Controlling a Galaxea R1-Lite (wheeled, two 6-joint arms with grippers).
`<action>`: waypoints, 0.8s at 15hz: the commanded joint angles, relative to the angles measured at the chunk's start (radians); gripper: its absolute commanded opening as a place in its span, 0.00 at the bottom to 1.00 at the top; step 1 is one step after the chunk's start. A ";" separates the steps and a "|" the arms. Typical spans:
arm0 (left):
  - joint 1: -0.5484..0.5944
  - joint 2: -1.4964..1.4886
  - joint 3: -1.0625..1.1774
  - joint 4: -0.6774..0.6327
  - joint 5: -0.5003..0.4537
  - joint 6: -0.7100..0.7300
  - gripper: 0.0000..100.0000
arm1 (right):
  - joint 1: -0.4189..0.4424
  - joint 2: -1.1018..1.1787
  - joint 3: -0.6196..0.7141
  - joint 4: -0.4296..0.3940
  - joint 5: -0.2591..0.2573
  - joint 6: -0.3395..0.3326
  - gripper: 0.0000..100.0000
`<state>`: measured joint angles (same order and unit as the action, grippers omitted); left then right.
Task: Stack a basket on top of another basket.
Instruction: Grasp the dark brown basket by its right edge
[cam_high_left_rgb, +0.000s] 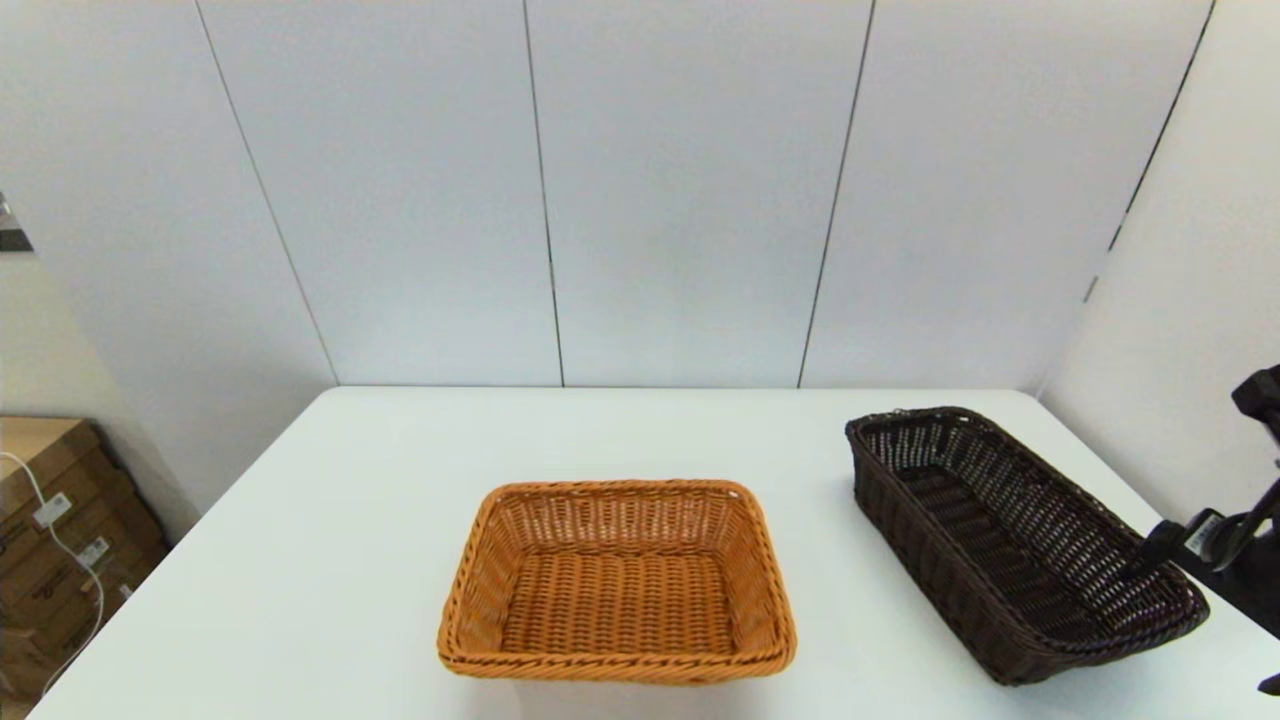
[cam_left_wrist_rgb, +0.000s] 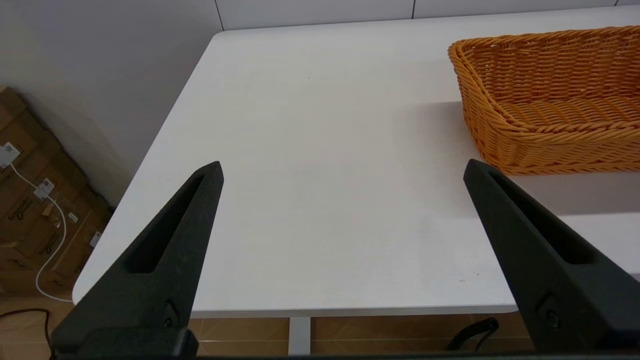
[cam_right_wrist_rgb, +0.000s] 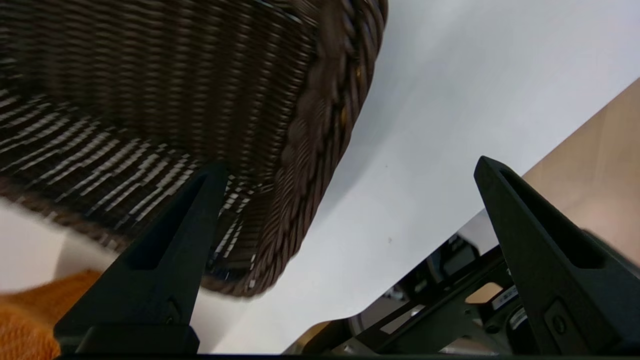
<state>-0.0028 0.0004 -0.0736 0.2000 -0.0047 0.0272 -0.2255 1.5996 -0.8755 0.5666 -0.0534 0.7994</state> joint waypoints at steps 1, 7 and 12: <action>0.000 0.000 0.000 0.001 0.000 0.000 1.00 | -0.001 0.155 0.027 -0.076 0.009 0.046 1.00; 0.000 0.000 0.000 0.001 0.000 0.000 1.00 | -0.011 0.296 0.040 -0.198 0.119 0.090 1.00; 0.000 0.000 0.000 0.001 0.000 0.000 1.00 | -0.046 0.309 0.032 -0.202 0.158 0.089 0.00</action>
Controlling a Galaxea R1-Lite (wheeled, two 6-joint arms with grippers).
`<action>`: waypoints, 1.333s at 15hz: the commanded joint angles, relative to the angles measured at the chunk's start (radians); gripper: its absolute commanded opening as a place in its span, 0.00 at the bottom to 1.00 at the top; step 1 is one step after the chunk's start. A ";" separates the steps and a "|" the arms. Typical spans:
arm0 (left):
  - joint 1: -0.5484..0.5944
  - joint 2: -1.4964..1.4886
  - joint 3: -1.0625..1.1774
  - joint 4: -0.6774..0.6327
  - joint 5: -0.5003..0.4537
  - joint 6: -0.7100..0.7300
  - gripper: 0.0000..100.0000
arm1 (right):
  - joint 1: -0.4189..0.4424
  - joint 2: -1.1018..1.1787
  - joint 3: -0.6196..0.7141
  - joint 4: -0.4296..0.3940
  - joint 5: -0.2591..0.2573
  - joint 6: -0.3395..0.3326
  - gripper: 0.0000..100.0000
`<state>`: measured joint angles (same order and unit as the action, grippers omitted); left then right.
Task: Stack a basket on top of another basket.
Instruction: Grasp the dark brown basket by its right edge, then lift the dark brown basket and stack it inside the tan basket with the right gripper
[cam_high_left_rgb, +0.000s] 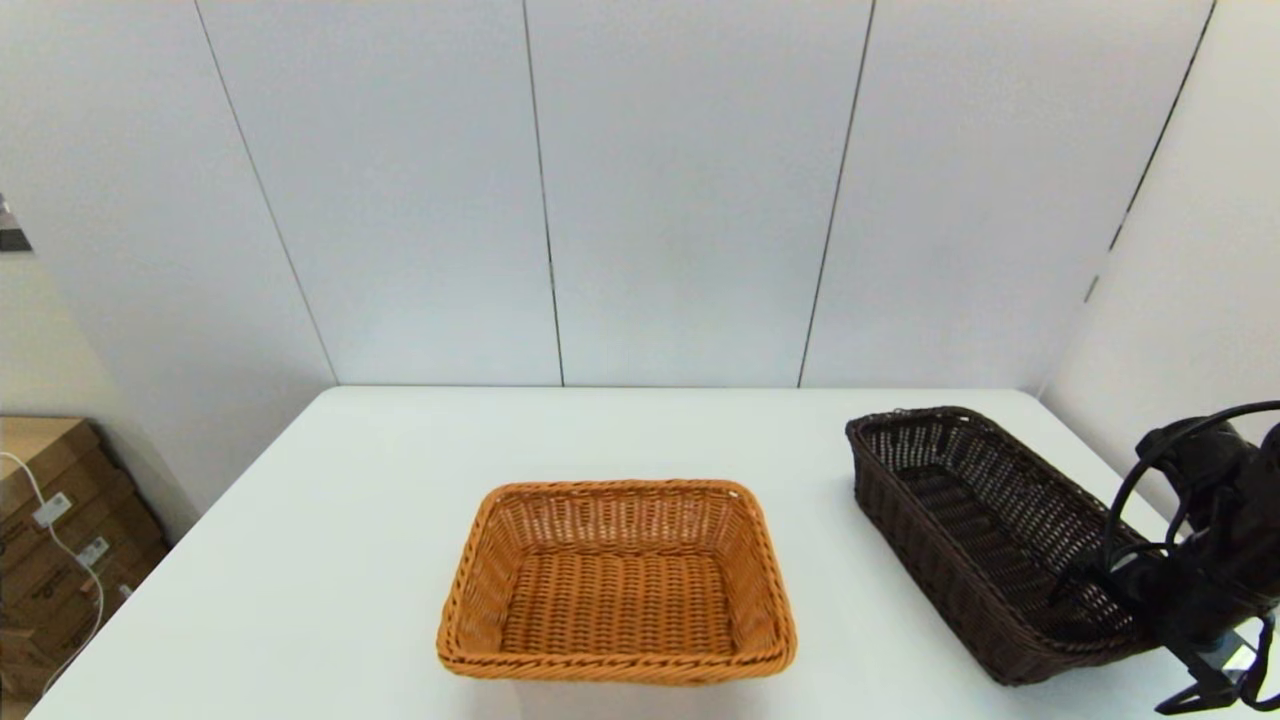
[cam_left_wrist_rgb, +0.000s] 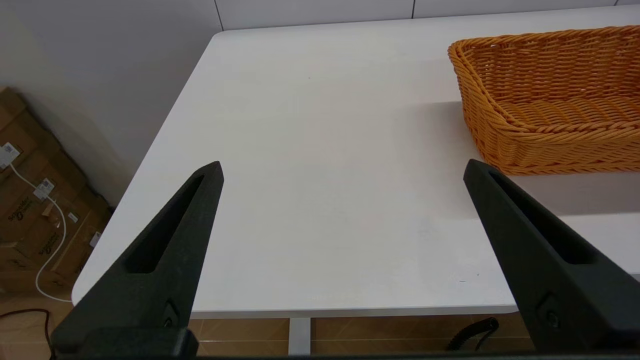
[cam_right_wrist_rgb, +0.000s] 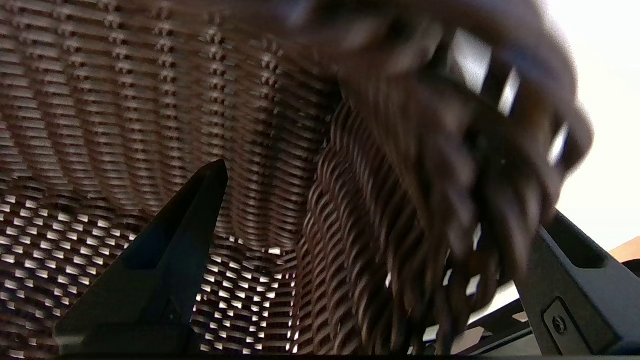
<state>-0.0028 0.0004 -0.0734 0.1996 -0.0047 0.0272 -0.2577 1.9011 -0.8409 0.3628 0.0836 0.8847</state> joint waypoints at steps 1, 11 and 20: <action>0.000 0.000 0.000 0.001 0.000 0.000 1.00 | -0.015 0.003 -0.003 0.002 0.031 0.003 0.00; 0.000 0.000 0.000 0.001 0.000 0.003 1.00 | -0.075 -0.088 0.005 0.001 0.205 -0.004 0.00; 0.000 0.000 0.000 0.001 0.000 0.003 1.00 | -0.195 -0.169 -0.018 0.015 0.361 -0.024 0.00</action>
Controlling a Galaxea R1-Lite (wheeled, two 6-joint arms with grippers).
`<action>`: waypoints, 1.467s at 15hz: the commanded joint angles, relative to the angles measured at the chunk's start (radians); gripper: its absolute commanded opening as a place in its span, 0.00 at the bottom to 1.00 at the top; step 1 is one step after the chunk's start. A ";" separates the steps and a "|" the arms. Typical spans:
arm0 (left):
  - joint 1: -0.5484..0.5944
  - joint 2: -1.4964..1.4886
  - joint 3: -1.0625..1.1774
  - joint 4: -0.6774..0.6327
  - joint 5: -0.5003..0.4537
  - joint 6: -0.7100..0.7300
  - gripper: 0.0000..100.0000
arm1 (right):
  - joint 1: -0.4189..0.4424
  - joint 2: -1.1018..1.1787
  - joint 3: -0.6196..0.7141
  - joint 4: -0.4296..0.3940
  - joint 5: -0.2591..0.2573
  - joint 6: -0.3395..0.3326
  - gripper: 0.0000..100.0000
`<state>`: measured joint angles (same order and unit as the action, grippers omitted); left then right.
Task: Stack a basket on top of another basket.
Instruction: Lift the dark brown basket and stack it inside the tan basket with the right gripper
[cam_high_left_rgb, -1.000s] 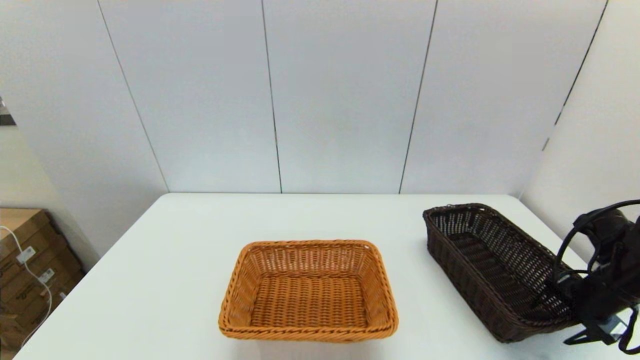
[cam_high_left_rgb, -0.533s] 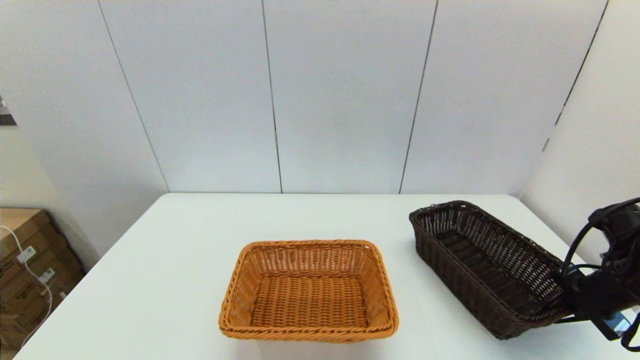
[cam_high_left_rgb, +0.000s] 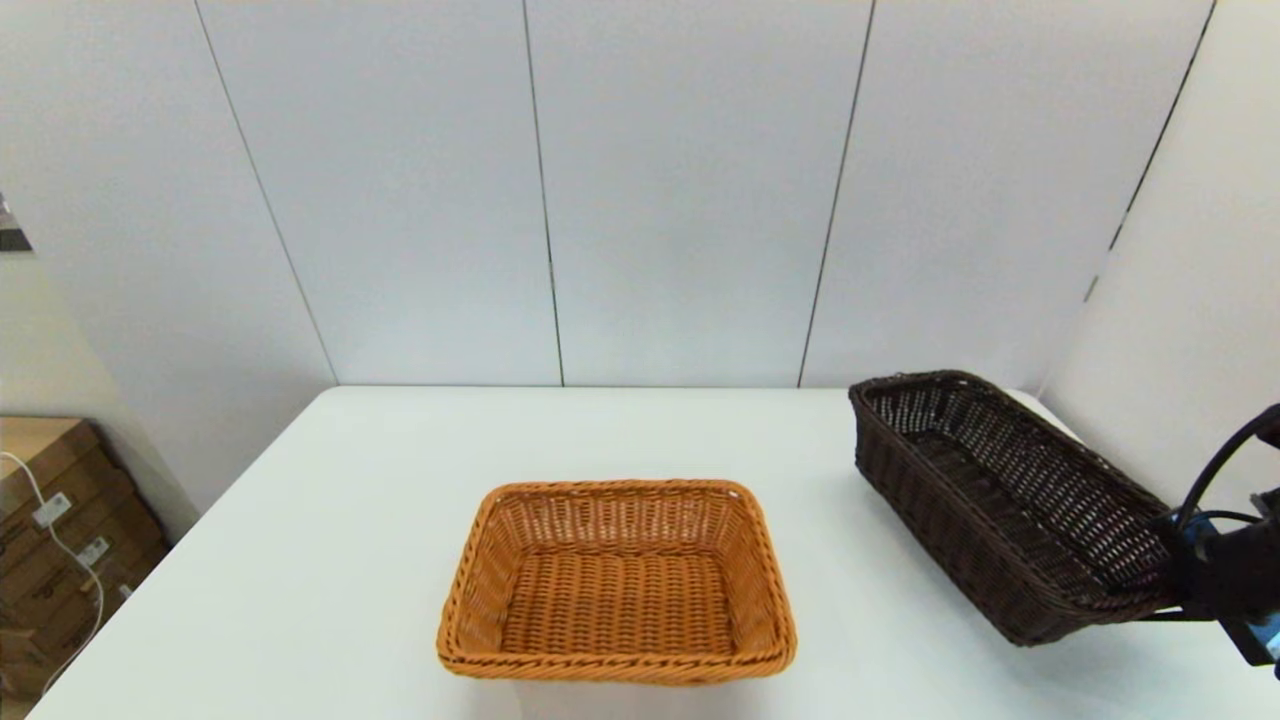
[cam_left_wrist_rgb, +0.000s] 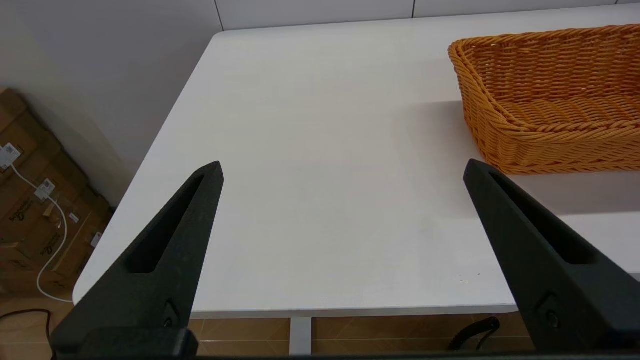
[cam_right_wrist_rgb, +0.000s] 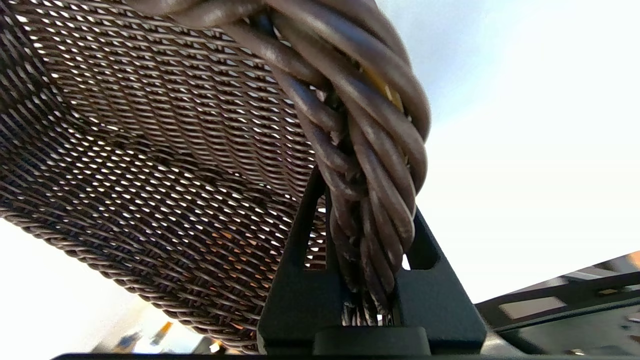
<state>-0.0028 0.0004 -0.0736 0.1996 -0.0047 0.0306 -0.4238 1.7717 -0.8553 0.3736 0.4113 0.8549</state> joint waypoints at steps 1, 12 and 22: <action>0.000 0.000 0.000 0.001 0.000 0.000 1.00 | -0.044 -0.057 -0.005 0.004 0.077 0.006 0.00; 0.000 0.000 0.000 0.001 -0.001 -0.001 1.00 | 0.105 -0.322 -0.145 0.386 0.173 -0.332 0.00; 0.000 0.000 0.000 0.001 0.000 -0.001 1.00 | 0.531 -0.301 -0.254 0.442 0.161 -0.384 0.00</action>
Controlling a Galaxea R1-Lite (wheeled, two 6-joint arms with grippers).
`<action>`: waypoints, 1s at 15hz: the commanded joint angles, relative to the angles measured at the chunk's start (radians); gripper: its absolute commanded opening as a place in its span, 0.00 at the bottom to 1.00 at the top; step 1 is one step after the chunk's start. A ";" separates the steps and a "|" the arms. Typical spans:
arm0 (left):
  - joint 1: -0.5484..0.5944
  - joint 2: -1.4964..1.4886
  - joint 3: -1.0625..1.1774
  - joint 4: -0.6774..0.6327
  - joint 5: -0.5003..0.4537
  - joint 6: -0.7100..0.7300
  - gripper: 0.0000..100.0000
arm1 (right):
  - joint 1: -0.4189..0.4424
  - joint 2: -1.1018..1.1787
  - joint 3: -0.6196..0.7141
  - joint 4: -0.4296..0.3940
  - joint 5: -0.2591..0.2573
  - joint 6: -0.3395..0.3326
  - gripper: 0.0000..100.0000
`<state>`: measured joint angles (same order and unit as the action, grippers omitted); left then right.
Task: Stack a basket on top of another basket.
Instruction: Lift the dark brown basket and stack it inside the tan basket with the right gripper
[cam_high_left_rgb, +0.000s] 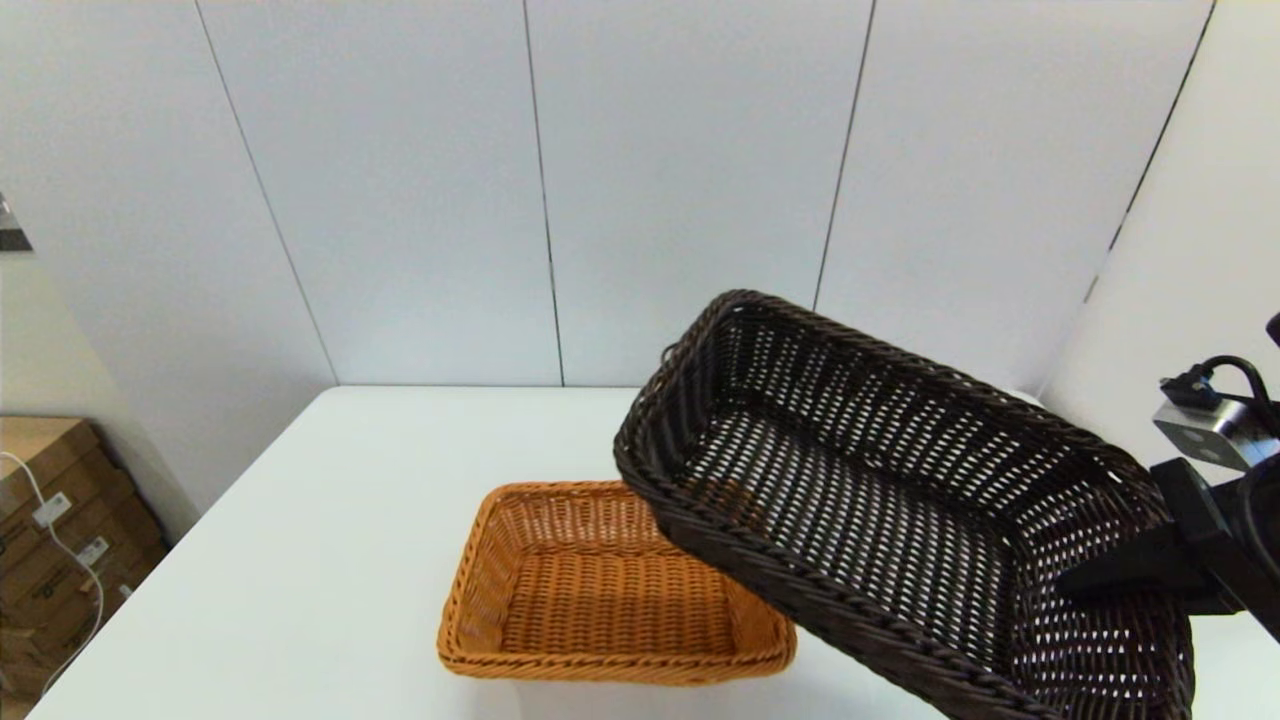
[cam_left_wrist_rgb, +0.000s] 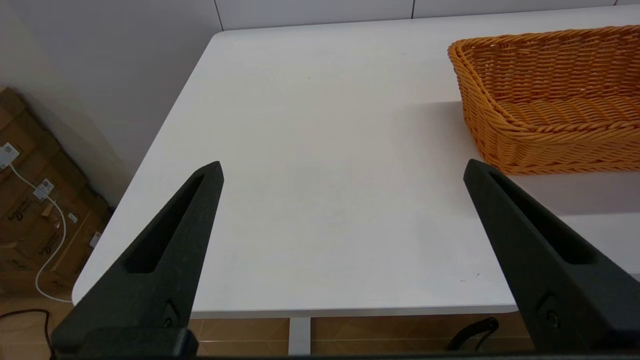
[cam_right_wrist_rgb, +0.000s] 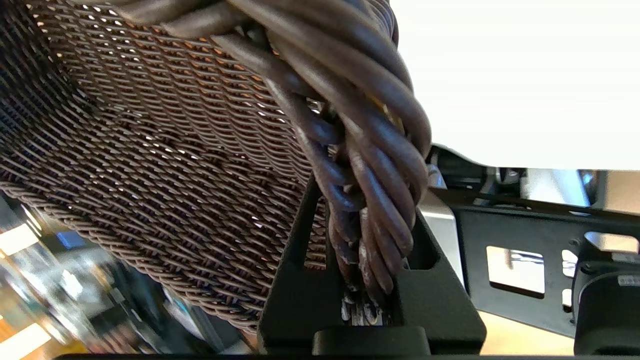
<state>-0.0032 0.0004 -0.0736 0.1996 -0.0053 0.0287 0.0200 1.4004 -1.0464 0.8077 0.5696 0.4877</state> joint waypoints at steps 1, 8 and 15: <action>0.000 0.000 0.000 0.001 0.001 0.000 1.00 | 0.126 0.107 -0.083 0.008 0.001 -0.018 0.00; 0.000 0.000 0.000 0.001 0.001 0.000 1.00 | 0.216 0.388 -0.248 0.002 0.001 -0.116 0.00; 0.000 0.000 0.000 0.001 0.001 0.000 1.00 | 0.261 0.565 -0.431 0.013 -0.002 -0.210 0.00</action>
<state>-0.0032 0.0004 -0.0736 0.1996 -0.0062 0.0291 0.2568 1.8921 -1.4291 0.8149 0.5643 0.2798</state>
